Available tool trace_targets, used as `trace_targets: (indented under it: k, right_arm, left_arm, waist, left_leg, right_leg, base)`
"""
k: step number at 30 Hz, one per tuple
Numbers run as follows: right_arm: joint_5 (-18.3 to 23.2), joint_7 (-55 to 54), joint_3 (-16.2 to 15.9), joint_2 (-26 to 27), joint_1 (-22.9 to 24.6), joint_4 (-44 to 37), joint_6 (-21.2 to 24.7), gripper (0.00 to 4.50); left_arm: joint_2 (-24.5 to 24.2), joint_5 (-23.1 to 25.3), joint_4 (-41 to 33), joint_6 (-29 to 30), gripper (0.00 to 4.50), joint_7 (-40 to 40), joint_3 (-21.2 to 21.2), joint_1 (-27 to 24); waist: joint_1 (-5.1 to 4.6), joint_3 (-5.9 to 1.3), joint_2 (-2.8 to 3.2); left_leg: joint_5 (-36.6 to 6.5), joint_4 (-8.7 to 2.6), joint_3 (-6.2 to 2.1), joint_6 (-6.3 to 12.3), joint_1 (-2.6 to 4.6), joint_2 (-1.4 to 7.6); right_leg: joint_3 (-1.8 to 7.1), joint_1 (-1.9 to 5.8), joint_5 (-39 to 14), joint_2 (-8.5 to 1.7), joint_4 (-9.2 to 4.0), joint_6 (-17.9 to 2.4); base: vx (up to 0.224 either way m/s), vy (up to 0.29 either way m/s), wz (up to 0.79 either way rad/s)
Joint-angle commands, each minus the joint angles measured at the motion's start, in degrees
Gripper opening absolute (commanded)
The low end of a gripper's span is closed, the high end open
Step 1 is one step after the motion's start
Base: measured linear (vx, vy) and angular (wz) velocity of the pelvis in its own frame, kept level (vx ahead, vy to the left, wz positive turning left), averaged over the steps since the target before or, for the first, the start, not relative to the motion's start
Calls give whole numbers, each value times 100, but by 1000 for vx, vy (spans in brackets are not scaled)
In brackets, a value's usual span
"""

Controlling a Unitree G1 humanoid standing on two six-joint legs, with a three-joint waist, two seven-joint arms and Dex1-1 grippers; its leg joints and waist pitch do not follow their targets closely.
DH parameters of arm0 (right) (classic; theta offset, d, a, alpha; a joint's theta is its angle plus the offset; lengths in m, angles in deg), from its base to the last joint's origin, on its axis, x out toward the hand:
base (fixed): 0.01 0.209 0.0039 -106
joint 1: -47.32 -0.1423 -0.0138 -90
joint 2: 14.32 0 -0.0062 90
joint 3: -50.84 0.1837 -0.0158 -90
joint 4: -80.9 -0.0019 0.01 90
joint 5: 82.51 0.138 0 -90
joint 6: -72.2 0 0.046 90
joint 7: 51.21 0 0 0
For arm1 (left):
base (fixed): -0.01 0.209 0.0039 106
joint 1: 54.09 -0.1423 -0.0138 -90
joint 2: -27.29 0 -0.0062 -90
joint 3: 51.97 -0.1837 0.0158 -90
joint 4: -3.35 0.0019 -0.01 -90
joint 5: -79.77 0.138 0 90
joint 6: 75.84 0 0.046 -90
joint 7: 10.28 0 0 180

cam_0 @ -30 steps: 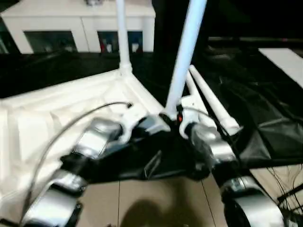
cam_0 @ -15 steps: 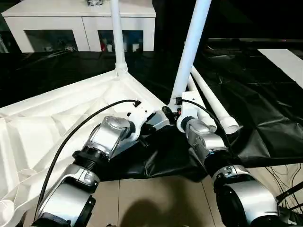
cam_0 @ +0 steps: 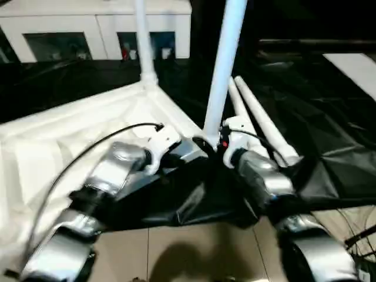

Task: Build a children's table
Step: Rotate leg to tighten

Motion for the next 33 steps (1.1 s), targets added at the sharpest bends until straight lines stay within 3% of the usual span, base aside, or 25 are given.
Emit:
trace_targets:
  k: [1, 3, 5, 9, 10, 13, 17, 22, 25, 26, 30, 31, 33]
  right_arm:
    - [-39, 466, -168, -176, 113, -369, 56, 426]
    - [-25, 696, -234, -304, 197, -547, 58, 426]
    - [-9, 1054, -346, -509, 324, -812, 47, 426]
    - [126, 1623, -499, -769, 558, -1312, 128, 426]
    - [134, 1641, -504, -779, 571, -1347, 143, 426]
    - [178, 1787, -534, -805, 588, -1419, 156, 426]
    - [214, 1788, -489, -743, 551, -1369, 118, 426]
    - [190, 1884, -556, -712, 605, -1436, 112, 426]
    - [166, 1914, -570, -691, 608, -1408, 114, 426]
    - [175, 1926, -564, -679, 605, -1396, 127, 399]
    - [262, 1951, -517, -625, 583, -1350, 163, 387]
    - [274, 1948, -518, -625, 582, -1352, 163, 357]
    - [302, 1955, -512, -620, 581, -1351, 168, 349]
  left_arm:
    - [-118, -89, -184, -156, 0, 516, -224, -136]
    - [-222, -110, -235, -193, 0, 655, -234, -168]
    - [-413, -124, -293, -308, 0, 906, -270, -210]
    - [-659, -168, -396, -343, 0, 1166, -241, -262]
    - [-669, -172, -404, -344, 0, 1179, -239, -266]
    - [-710, -192, -452, -348, 0, 1238, -236, -276]
    - [-715, -215, -499, -330, 0, 1273, -243, -279]
    - [-717, -240, -555, -336, 0, 1333, -272, -316]
    - [-721, -237, -578, -326, 0, 1340, -278, -329]
    - [-722, -235, -579, -324, 0, 1340, -277, -331]
    - [-721, -230, -587, -321, 0, 1337, -269, -348]
    - [-723, -230, -592, -321, 0, 1338, -269, -355]
    - [-727, -231, -597, -317, 0, 1338, -277, -363]
  waist:
    - [4, -441, 34]
    - [14, -421, 36]
    - [29, -398, 37]
    - [20, -336, 31]
    - [12, -311, 31]
    - [-3, -301, 15]
    - [-8, -319, 14]
    - [-2, -367, 19]
    - [4, -355, 19]
    - [3, -354, 14]
    - [9, -345, 18]
    - [8, -357, 21]
    - [8, -360, 25]
  left_leg:
    - [362, -210, 45, 932, 16, 34]
    - [337, -216, 45, 1037, 20, 50]
    - [104, -226, 55, 1043, 21, 69]
    - [-432, -286, 59, 793, 28, 96]
    - [-654, -315, 58, 633, 33, 100]
    - [-903, -339, 54, 426, 59, 100]
    - [-623, -323, 51, 423, 41, 86]
    - [-241, -274, 54, 633, 33, 67]
    - [-321, -280, 55, 667, 31, 75]
    - [-352, -281, 57, 660, 29, 75]
    - [-506, -295, 53, 551, 38, 86]
    - [-512, -292, 52, 531, 44, 86]
    - [-471, -286, 51, 535, 41, 84]
  right_leg:
    - [242, 412, 1691, -250, -162, -1760]
    - [222, 411, 1708, -253, -168, -1807]
    - [219, 420, 1368, -266, -195, -1775]
    - [227, 411, 464, -285, -276, -1652]
    - [239, 402, 66, -290, -313, -1565]
    - [263, 387, -441, -311, -357, -1449]
    - [268, 399, -86, -298, -316, -1488]
    - [254, 416, 708, -273, -240, -1654]
    - [247, 416, 567, -286, -255, -1655]
    - [249, 418, 509, -289, -261, -1650]
    - [255, 410, 199, -296, -281, -1594]
    - [256, 415, 196, -295, -276, -1591]
    - [256, 414, 301, -291, -266, -1606]
  base:
    - [64, 20, 1]
    - [32, 10, 0]
    - [0, 0, 0]
    - [0, 0, 0]
    - [0, 0, 0]
    - [0, 0, 0]
    - [0, 0, 0]
    - [0, 0, 0]
    - [0, 0, 0]
    - [0, 0, 0]
    - [0, 0, 0]
    - [0, 0, 0]
    - [0, 0, 0]
